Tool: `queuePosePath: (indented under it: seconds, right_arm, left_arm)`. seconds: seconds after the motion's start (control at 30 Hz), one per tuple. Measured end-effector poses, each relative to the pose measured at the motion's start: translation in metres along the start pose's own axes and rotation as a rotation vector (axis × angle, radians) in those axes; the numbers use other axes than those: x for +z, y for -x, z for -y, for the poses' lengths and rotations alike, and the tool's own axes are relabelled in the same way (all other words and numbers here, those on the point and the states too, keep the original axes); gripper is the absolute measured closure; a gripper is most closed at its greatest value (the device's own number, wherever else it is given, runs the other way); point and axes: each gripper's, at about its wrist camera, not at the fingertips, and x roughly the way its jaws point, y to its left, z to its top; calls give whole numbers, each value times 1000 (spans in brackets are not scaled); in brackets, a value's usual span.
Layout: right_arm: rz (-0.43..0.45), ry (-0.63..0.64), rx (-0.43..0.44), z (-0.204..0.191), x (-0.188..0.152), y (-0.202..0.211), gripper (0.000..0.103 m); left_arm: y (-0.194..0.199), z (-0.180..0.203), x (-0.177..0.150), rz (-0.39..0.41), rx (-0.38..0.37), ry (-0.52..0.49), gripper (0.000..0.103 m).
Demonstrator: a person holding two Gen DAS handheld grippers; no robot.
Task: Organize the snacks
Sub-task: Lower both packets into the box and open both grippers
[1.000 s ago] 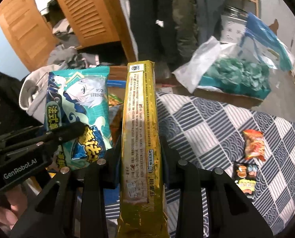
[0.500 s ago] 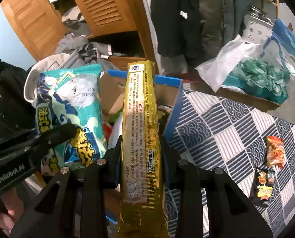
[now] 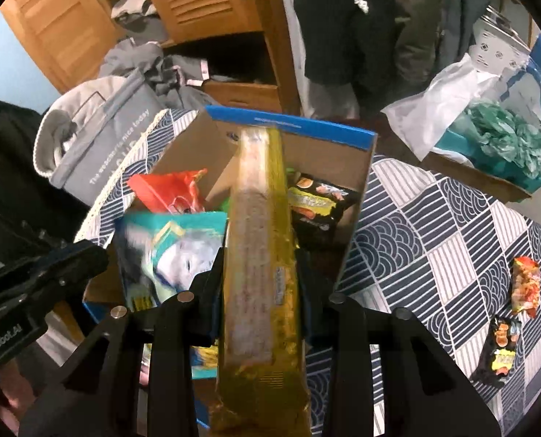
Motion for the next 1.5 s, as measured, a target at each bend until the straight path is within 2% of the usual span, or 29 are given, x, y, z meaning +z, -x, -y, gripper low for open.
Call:
queuePosePath:
  seconds: [0.1, 0.2, 0.43, 0.67, 0.9, 1.03, 1.5]
  right_arm:
    - [15, 11, 1, -5, 2, 3, 64]
    - [32, 18, -8, -10, 4, 7, 58]
    - [44, 14, -38, -8, 5, 13, 43]
    - [66, 33, -91, -9, 5, 24, 36]
    - [74, 35, -112, -5, 3, 33, 35]
    - [77, 32, -125, -1, 1, 38, 31]
    - [91, -18, -167, 29, -10, 61, 30]
  left_arm:
    - [0, -4, -1, 4, 1, 13, 71]
    - [1, -6, -1, 9, 23, 17, 47]
    - [4, -10, -1, 26, 46, 32, 32]
    - [4, -6, -1, 33, 73, 19, 26]
    - [1, 0, 0, 34, 105, 9, 25]
    - [0, 6, 0, 30, 114, 4, 25]
    - [3, 44, 0, 60, 163, -87, 24]
